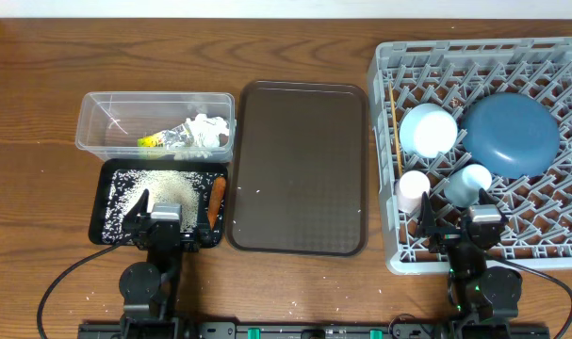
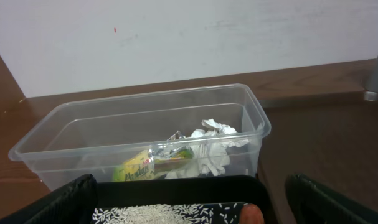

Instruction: Sort waste into correct bins and load items into the dishwasher rack

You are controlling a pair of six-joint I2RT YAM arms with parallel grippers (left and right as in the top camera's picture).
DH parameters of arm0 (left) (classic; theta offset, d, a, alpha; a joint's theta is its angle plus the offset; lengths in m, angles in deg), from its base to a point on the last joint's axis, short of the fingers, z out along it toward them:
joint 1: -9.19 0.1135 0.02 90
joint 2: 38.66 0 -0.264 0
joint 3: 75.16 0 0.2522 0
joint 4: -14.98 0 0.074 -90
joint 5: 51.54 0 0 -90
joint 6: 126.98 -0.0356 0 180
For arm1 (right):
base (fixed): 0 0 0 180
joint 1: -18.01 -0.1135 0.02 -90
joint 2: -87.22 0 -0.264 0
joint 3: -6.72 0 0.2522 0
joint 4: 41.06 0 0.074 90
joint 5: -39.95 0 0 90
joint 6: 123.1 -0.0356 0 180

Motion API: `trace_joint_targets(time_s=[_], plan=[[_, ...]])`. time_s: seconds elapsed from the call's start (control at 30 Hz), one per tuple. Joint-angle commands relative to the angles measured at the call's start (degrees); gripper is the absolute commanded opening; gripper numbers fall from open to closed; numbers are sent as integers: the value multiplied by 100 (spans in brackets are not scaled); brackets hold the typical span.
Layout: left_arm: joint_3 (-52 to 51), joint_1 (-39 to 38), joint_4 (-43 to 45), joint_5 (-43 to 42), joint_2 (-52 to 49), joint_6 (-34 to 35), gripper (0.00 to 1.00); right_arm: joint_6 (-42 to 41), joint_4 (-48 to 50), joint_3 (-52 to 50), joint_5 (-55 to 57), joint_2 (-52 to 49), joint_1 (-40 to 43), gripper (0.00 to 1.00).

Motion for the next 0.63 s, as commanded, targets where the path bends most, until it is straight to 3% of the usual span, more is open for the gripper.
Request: trace_joint_targets(time_s=[0.0,0.6], plan=[[-131,31,-125,-136,39,-68,98,87,-22,-11,15,37,42,99],[-131,31,-125,-136,39,-68,98,87,-22,-9,15,35,42,99]])
